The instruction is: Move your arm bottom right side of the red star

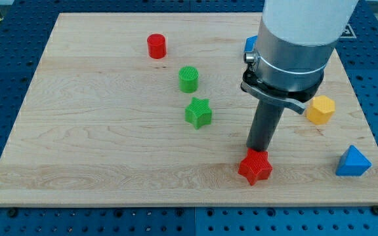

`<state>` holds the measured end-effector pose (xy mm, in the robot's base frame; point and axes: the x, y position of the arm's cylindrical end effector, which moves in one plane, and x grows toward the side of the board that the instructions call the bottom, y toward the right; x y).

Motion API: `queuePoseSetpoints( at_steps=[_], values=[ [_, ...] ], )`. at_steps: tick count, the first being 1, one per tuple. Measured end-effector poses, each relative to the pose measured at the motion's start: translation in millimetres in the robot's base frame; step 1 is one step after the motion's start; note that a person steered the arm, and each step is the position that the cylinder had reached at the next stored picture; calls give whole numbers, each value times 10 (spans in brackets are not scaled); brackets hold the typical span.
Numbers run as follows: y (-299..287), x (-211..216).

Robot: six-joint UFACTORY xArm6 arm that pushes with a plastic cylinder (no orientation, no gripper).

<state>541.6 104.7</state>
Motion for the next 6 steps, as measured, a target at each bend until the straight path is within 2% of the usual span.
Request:
queuePoseSetpoints(
  at_steps=[4,5,6],
  values=[
    [795,466],
    [783,641],
    [525,687]
  ],
)
